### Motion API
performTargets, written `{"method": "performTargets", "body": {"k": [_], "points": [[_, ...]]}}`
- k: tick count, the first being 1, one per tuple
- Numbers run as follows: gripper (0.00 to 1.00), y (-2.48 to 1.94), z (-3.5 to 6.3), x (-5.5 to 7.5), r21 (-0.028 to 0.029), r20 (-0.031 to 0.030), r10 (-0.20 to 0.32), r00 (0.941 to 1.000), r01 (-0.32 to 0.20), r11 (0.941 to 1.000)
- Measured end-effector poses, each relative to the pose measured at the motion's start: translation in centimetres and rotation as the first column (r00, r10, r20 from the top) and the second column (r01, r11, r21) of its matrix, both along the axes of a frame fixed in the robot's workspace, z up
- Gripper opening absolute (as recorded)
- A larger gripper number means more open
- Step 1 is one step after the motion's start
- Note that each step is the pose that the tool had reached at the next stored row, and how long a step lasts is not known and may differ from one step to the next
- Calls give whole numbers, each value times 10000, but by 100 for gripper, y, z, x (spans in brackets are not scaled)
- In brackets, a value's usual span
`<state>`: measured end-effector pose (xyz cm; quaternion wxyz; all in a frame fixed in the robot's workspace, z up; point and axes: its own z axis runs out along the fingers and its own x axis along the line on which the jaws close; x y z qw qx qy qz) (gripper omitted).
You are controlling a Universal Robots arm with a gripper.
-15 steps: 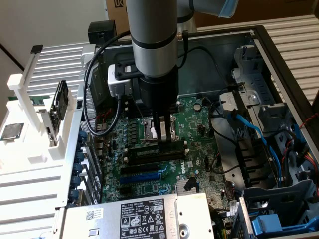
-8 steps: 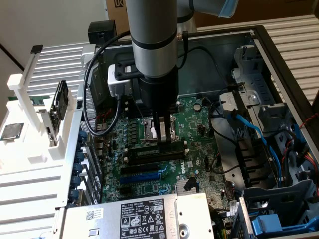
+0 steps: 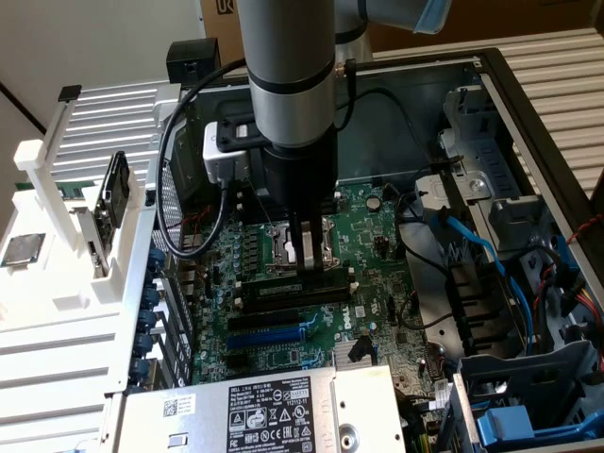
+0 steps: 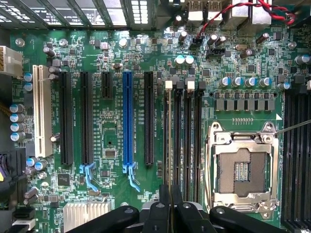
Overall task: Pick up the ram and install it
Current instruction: 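Insert the ram into the slot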
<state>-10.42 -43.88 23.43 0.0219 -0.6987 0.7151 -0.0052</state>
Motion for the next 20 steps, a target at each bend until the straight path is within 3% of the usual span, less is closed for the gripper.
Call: {"method": "performTargets", "body": {"k": [20], "points": [[12, 2, -1, -2, 1, 1, -33, 10000, 33, 10000]]}}
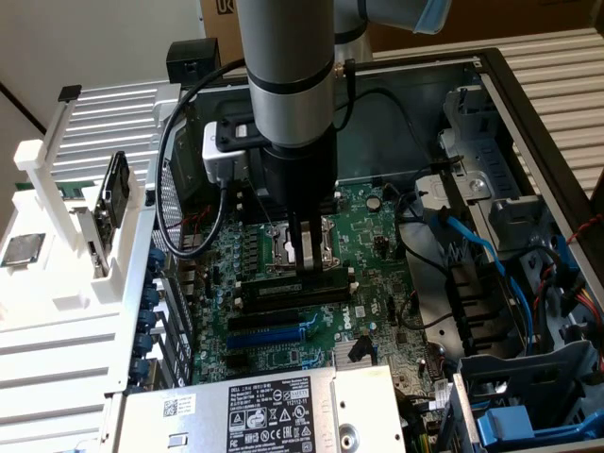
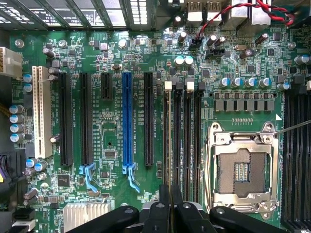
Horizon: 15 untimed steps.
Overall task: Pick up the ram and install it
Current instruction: 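Insert the ram into the slot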
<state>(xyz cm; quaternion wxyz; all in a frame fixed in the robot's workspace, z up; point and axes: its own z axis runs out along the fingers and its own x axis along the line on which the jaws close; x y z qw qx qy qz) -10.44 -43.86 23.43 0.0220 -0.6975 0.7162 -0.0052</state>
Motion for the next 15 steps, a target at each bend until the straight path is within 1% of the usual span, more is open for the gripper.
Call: {"method": "performTargets", "body": {"k": [12, 14, 15], "points": [[12, 2, -8, 0, -2, -1, 82, 10000, -82, 10000], [12, 2, -9, 5, -2, -24, 99, 9999, -99, 10000], [12, 2, -9, 6, -2, -47, 107, 9999, -107, 9999]]}}
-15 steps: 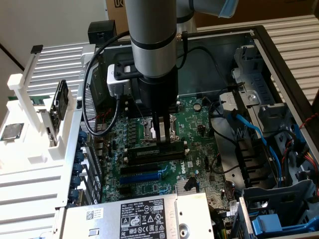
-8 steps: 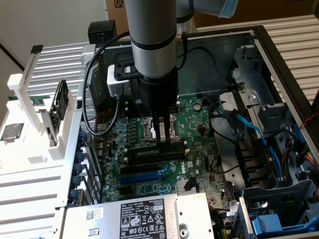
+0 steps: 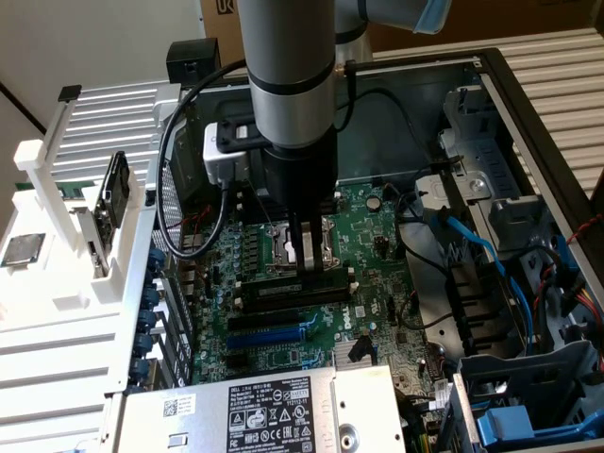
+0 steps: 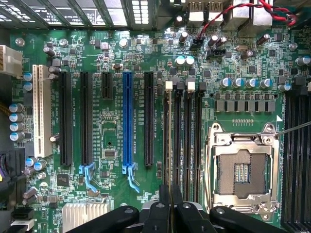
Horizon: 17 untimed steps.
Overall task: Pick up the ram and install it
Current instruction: 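Insert the ram into the slot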
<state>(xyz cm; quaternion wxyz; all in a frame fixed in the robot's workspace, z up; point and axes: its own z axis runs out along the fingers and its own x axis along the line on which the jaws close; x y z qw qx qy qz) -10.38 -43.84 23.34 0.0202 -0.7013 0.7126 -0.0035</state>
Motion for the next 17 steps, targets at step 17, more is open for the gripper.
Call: {"method": "performTargets", "body": {"k": [17], "points": [[12, 0, 0, 18, -1, -36, 83, 10000, -83, 10000]]}}
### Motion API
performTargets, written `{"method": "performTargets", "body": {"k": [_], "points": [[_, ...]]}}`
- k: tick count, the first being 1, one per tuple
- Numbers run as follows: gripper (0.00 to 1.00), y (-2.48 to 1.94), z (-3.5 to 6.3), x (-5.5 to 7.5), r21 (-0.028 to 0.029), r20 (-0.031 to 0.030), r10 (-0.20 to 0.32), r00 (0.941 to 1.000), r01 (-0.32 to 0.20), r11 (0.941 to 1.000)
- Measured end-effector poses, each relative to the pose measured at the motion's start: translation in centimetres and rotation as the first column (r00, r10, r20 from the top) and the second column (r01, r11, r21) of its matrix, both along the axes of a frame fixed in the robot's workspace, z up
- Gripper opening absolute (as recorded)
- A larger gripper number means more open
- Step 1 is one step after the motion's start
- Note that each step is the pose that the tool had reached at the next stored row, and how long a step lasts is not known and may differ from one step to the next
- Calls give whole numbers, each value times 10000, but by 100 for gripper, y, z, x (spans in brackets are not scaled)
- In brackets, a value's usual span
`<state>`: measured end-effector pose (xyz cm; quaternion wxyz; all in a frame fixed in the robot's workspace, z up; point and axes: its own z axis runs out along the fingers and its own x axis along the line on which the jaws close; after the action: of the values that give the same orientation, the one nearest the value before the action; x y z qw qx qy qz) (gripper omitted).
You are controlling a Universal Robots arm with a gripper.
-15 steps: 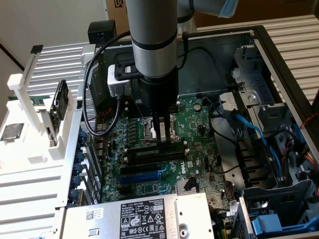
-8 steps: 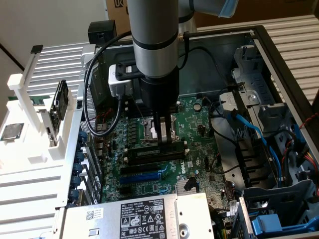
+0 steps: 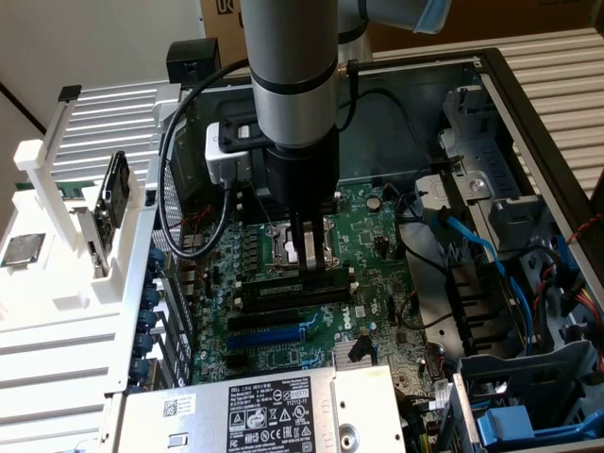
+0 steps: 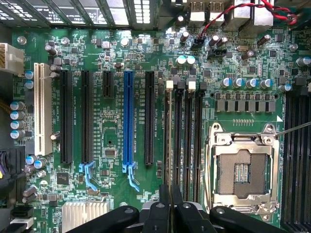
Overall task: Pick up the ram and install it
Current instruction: 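Insert the ram into the slot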
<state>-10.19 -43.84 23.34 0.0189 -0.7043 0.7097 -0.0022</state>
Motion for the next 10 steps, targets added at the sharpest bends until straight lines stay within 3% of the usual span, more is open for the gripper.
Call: {"method": "performTargets", "body": {"k": [10], "points": [[12, 0, -11, -5, -1, 0, 24, 10000, -24, 10000]]}}
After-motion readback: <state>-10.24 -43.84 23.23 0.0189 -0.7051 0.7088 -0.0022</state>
